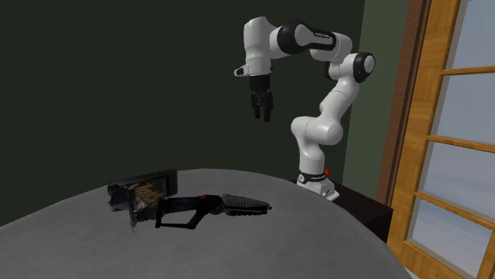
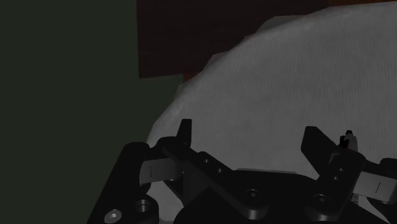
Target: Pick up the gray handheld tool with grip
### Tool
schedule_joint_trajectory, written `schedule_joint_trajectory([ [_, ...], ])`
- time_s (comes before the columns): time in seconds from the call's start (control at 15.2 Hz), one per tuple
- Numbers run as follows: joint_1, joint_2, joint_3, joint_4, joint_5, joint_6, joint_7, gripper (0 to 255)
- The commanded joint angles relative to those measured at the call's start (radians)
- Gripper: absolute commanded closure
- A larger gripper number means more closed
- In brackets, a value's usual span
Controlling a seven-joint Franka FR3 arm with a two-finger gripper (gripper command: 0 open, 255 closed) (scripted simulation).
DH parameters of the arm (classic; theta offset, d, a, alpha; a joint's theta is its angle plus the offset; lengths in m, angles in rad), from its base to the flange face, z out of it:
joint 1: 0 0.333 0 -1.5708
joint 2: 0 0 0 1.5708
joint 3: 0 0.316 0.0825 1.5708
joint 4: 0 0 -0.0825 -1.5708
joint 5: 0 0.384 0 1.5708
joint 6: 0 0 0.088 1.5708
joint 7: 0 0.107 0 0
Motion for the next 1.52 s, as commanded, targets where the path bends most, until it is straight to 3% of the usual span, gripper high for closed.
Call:
schedule_joint_trajectory([
  [0.0,0.0,0.0,0.0,0.0,0.0,0.0,0.0,0],
  [0.79,0.043,0.334,0.193,0.044,0.061,0.348,0.221,0],
  [1.12,0.044,0.511,0.265,0.124,0.032,0.463,0.324,0],
  [1.45,0.046,0.701,0.324,0.239,-0.039,0.546,0.441,0],
])
